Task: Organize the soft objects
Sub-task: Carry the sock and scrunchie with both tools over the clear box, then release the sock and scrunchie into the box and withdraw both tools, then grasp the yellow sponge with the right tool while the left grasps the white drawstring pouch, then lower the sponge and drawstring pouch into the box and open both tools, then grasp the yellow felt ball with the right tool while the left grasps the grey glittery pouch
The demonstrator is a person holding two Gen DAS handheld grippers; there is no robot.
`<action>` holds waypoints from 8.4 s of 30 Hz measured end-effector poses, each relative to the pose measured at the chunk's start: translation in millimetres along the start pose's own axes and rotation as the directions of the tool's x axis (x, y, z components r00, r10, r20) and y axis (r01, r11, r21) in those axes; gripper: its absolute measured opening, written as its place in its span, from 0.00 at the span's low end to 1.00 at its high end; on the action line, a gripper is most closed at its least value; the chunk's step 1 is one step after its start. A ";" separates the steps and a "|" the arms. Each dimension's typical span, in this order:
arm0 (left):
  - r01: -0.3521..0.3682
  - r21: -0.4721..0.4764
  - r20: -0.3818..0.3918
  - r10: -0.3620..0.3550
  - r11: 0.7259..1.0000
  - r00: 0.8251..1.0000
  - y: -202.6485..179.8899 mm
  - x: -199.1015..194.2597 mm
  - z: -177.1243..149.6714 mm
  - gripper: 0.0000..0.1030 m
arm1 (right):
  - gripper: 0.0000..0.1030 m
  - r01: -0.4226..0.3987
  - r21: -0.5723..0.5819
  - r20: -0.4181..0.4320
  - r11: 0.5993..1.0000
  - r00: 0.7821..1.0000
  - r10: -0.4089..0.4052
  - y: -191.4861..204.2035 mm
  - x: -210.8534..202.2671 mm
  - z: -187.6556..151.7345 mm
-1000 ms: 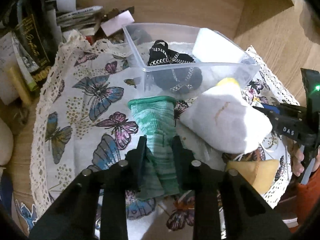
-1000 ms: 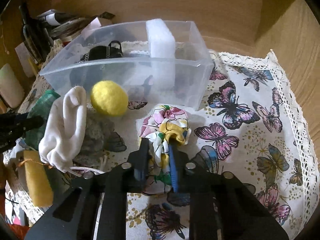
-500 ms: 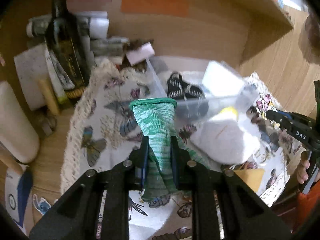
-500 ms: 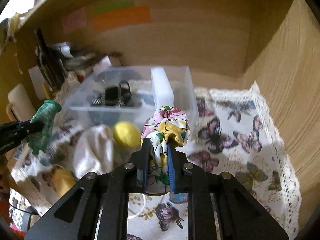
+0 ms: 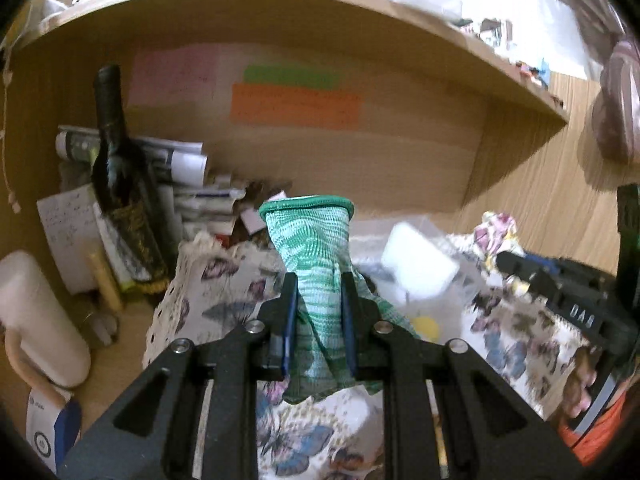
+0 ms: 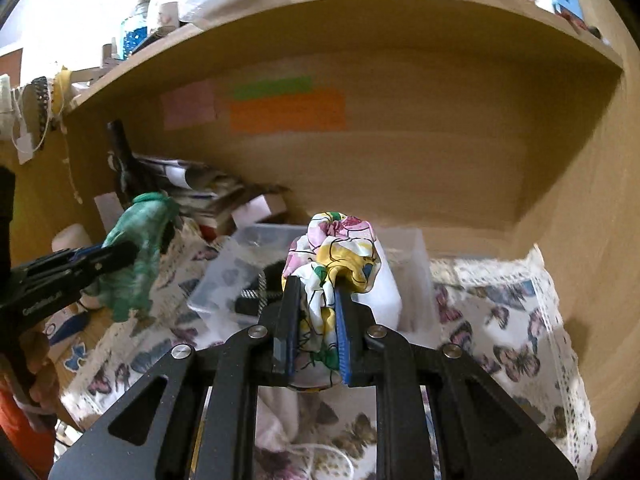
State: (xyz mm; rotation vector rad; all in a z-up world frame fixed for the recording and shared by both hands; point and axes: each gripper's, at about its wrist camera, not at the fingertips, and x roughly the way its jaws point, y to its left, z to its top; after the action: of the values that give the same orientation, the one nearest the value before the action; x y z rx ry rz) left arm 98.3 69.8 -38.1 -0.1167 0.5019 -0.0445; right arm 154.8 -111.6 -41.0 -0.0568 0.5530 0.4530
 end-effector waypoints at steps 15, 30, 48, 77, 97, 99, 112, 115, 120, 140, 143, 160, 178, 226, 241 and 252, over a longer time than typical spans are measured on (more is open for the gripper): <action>-0.006 -0.058 0.020 0.008 0.998 1.000 -2.8 41.1 53.1 0.19 | 0.14 -0.015 -0.058 -0.042 0.998 0.999 0.012 13.9 51.5 30.8; 0.003 -0.051 -0.246 -0.016 0.999 0.969 -4.2 148.4 15.2 0.19 | 0.15 0.000 -0.082 -0.246 0.997 0.969 -0.020 8.4 130.5 -2.2; 0.034 -0.067 -0.230 -0.049 0.997 0.972 -4.3 122.7 18.8 0.66 | 0.42 0.012 -0.097 -0.154 0.995 0.988 -0.026 15.9 69.7 7.8; -0.084 -0.040 -0.214 0.074 0.996 0.974 -7.9 13.2 -77.7 0.97 | 0.60 -0.138 -0.008 -0.219 0.990 0.967 0.133 56.4 -7.1 -107.8; -0.008 -0.049 -0.236 -0.004 0.999 0.972 -27.5 9.8 -87.8 0.97 | 0.41 -0.033 0.025 -0.212 0.999 0.977 0.038 16.2 -19.7 -127.3; 0.019 -0.040 -0.249 -0.029 0.999 0.968 -38.7 18.0 -86.4 0.97 | 0.41 0.001 0.030 -0.212 1.000 0.977 0.005 4.8 -24.3 -126.8; 0.095 0.050 -0.355 -0.072 0.994 0.932 -95.8 84.5 -71.4 0.97 | 0.41 0.169 0.121 -0.160 0.978 0.976 -0.149 -62.5 -45.1 -117.1; 0.111 0.033 -0.394 -0.089 0.993 0.915 -96.9 102.0 -70.4 0.87 | 0.41 0.163 0.138 -0.152 0.977 0.978 -0.141 -65.1 -42.9 -115.8; 0.143 -0.011 -0.363 -0.138 0.990 0.922 -91.5 99.5 -71.3 0.53 | 0.41 0.136 0.140 -0.148 0.981 0.982 -0.115 -60.2 -35.3 -113.6; 0.131 0.027 -0.154 -0.126 0.991 0.980 -52.9 13.2 -45.6 0.15 | 0.41 0.049 0.065 -0.044 0.997 0.998 -0.046 -22.5 -19.0 -58.6; 0.123 0.020 -0.107 -0.120 0.992 0.987 -47.4 6.0 -30.5 0.15 | 0.41 0.044 0.059 -0.034 0.997 0.999 -0.042 -22.5 -10.9 -44.9; 0.098 -0.107 -0.082 -0.107 0.989 0.991 -13.8 71.3 37.9 0.15 | 0.41 0.019 0.033 -0.040 0.999 0.999 -0.017 -21.9 39.6 4.7; 0.010 -0.039 -0.249 -0.020 0.999 0.968 -20.5 163.6 12.1 0.24 | 0.44 -0.012 -0.013 -0.226 1.000 0.974 0.009 -6.9 128.0 -16.0; 0.027 -0.053 -0.281 -0.041 0.998 0.959 -17.1 73.4 -44.1 0.88 | 0.54 -0.036 -0.010 -0.307 0.999 0.951 0.031 7.6 94.6 -62.1; 0.108 -0.021 -0.372 -0.108 0.994 0.922 -53.8 86.8 -60.1 0.88 | 0.35 0.046 0.036 -0.209 0.998 0.977 -0.038 -23.1 44.8 -65.7; 0.183 -0.006 -0.472 -0.164 0.983 0.866 -102.4 119.2 -73.0 0.87 | 0.35 0.050 0.087 -0.158 0.995 0.987 -0.036 -47.6 12.1 -75.6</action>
State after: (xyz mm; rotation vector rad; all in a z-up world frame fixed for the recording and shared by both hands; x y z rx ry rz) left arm 166.1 -47.7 -146.0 -0.1121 0.9794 -0.2657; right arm 147.1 -162.6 -115.0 -0.0170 0.7250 0.3827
